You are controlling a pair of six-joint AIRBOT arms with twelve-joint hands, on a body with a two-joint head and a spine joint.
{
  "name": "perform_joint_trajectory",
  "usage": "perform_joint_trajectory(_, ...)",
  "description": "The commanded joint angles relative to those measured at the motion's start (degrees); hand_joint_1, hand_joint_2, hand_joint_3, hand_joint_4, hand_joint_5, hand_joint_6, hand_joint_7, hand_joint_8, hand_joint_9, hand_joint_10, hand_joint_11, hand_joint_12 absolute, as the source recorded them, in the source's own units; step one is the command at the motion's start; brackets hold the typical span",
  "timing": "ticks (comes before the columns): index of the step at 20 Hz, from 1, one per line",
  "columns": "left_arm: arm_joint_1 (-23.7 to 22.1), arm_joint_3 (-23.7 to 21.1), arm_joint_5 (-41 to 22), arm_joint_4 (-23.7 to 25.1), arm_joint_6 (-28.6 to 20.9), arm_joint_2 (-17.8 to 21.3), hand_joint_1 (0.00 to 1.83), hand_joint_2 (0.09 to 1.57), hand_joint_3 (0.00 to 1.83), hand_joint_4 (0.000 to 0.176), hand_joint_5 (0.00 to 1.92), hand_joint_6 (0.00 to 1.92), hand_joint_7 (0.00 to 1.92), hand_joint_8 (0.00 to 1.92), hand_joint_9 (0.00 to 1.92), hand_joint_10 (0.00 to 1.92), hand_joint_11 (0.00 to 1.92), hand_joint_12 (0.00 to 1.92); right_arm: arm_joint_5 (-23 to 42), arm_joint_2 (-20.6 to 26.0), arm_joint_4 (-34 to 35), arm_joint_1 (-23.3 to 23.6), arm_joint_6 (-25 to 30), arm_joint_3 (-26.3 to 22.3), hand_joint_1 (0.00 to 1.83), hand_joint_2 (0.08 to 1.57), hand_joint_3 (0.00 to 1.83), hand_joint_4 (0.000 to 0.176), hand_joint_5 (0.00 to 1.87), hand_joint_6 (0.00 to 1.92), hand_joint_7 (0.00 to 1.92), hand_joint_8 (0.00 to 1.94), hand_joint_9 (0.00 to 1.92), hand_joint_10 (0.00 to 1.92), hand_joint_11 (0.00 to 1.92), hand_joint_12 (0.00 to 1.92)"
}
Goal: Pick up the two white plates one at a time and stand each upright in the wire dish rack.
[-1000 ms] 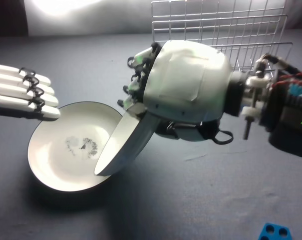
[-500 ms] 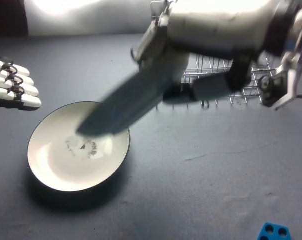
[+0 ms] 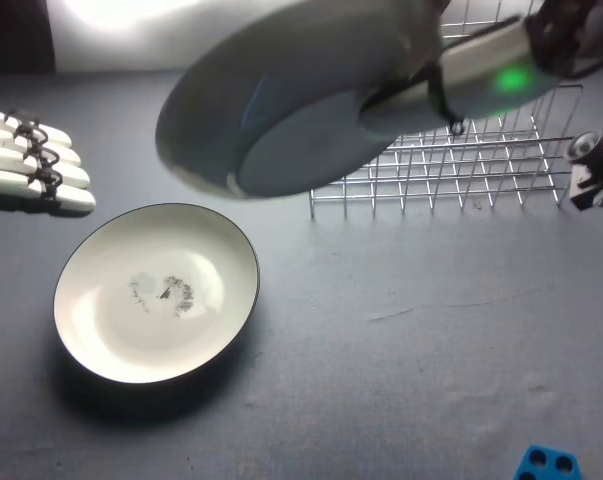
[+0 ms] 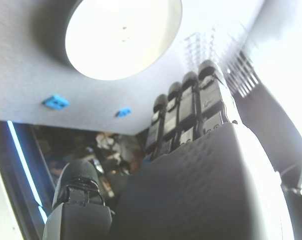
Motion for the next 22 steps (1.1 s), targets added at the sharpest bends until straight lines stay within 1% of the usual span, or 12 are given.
perform_joint_trajectory(1,-1.00,-0.03,-1.29,-3.76,-0.05,0.13,0.00,1.13,0.00,0.000,0.05,0.01,0.05,0.01,0.02,0.01,0.02,0.02,9.74,0.86,0.03,1.09,1.37,0.37,1.23,1.09,0.00,0.030,1.04,0.93,1.05,0.84,1.22,0.01,0.72,1.02)
perform_joint_trajectory(5,-1.15,-0.04,-0.79,-1.24,-0.05,-0.63,0.00,1.13,0.00,0.000,0.05,0.01,0.04,0.00,0.02,0.01,0.01,0.03,12.30,3.48,-0.12,-0.27,5.27,2.62,1.23,1.09,0.00,0.026,1.04,0.94,1.04,0.84,1.21,0.00,0.73,1.01)
perform_joint_trajectory(6,-0.82,-0.02,-0.49,-0.95,-0.05,-0.89,0.00,1.13,0.00,0.000,0.05,0.00,0.05,0.00,0.02,0.00,0.01,0.02,13.02,3.83,-2.04,-0.58,6.65,3.39,1.23,1.09,0.00,0.026,1.03,0.95,1.04,0.84,1.21,0.00,0.74,1.01)
perform_joint_trajectory(7,-0.29,-0.06,-0.48,-0.95,0.01,-1.10,0.00,1.13,0.00,0.000,0.05,0.00,0.04,0.00,0.01,0.00,0.00,0.02,13.75,3.83,-7.20,-0.67,9.88,4.74,1.23,1.09,0.00,0.025,1.04,0.95,1.04,0.84,1.21,0.00,0.73,1.00)
perform_joint_trajectory(8,0.02,-0.16,-0.46,-0.96,0.19,-1.21,0.00,1.13,0.00,0.000,0.05,0.01,0.04,0.00,0.02,0.00,0.01,0.03,13.72,3.84,-8.43,-0.63,10.97,5.61,1.23,1.09,0.00,0.022,1.04,0.95,1.04,0.85,1.21,0.00,0.73,1.00)
perform_joint_trajectory(10,0.85,-0.96,0.80,-0.96,0.71,-1.25,0.00,1.12,0.00,0.000,0.05,0.00,0.04,0.00,0.02,0.00,0.01,0.03,13.26,4.03,-9.67,-0.42,14.31,7.44,1.23,1.09,0.00,0.026,1.05,0.92,1.06,0.81,1.22,0.01,0.75,0.97)
perform_joint_trajectory(14,2.06,-2.12,3.79,-1.06,1.58,-2.12,0.00,1.13,0.00,0.000,0.06,0.00,0.05,0.00,0.02,0.00,0.00,0.03,12.66,3.98,-10.71,0.82,14.66,10.77,1.23,1.09,0.00,0.027,1.05,0.92,1.05,0.84,1.22,0.01,0.74,0.99)
perform_joint_trajectory(15,2.16,-2.19,4.16,-1.07,1.78,-2.23,0.00,1.13,0.00,0.000,0.06,0.00,0.05,0.00,0.02,0.00,0.00,0.03,12.45,3.86,-10.71,1.30,14.79,11.33,1.24,1.07,0.00,0.029,1.09,0.86,1.10,0.76,1.23,0.01,0.77,0.97)
perform_joint_trajectory(16,2.24,-2.27,4.47,-1.07,1.93,-2.27,0.00,1.13,0.00,0.000,0.05,0.00,0.05,0.00,0.02,0.00,0.00,0.03,12.03,3.77,-10.70,1.66,14.81,11.64,1.24,1.07,0.00,0.030,1.08,0.86,1.10,0.76,1.24,0.01,0.77,0.96)
perform_joint_trajectory(19,2.65,-2.54,6.27,-1.19,2.48,-2.52,0.00,1.12,0.00,0.000,0.05,0.00,0.06,0.00,0.03,0.00,0.00,0.03,8.43,3.20,-11.02,2.94,13.87,12.90,1.24,1.07,0.00,0.028,1.07,0.88,1.09,0.76,1.24,0.01,0.78,0.95)
perform_joint_trajectory(21,3.52,-2.56,6.95,-1.62,2.56,-2.67,0.00,1.12,0.00,0.000,0.06,0.00,0.06,0.01,0.04,0.01,0.01,0.04,6.33,2.84,-15.10,3.69,13.73,13.45,1.23,1.08,0.00,0.026,1.06,0.90,1.06,0.82,1.23,0.00,0.77,0.96)
perform_joint_trajectory(22,4.17,-2.48,7.07,-1.83,2.57,-2.80,0.00,1.12,0.00,0.000,0.08,0.01,0.08,0.01,0.05,0.01,0.02,0.05,4.84,2.67,-17.11,4.21,13.73,13.52,1.23,1.08,0.00,0.028,1.08,0.87,1.08,0.79,1.24,0.00,0.78,0.96)
